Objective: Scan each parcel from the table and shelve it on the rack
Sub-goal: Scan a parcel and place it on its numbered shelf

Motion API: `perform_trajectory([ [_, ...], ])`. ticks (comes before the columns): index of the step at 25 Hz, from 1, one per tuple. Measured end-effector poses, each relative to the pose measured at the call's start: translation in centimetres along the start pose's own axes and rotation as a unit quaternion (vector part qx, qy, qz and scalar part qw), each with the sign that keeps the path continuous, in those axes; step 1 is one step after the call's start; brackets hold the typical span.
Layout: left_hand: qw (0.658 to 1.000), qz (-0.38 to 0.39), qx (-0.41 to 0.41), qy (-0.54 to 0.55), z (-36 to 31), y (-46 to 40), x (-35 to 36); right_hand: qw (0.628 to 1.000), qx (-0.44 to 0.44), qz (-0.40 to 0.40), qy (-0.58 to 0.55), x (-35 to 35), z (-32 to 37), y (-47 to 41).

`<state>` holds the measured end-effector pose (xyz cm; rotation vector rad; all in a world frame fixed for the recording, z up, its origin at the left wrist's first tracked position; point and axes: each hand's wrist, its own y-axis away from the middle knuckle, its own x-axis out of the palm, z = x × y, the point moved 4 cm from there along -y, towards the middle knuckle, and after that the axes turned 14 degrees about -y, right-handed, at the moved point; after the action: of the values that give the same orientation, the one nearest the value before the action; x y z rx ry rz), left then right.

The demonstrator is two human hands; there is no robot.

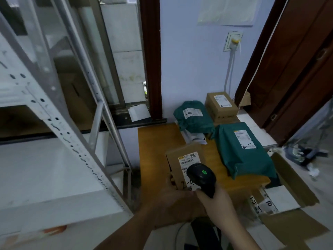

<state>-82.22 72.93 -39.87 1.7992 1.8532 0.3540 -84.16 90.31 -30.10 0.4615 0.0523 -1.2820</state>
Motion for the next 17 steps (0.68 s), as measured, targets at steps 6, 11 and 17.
perform_trajectory([
  [6, 0.998, 0.007, -0.03, 0.048, 3.4, 4.2, -0.5, 0.999, -0.015, 0.047, 0.001, 3.2, 0.7, 4.1],
  [11, 0.993, -0.062, 0.006, 0.097, 6.9, 6.0, -2.8, 0.992, -0.049, 0.12, 0.001, 5.6, 2.3, 6.6],
  [17, 0.977, -0.157, 0.014, 0.146, 10.7, 11.9, -5.6, 0.97, -0.068, 0.234, 0.012, 7.3, 2.9, 9.0],
])
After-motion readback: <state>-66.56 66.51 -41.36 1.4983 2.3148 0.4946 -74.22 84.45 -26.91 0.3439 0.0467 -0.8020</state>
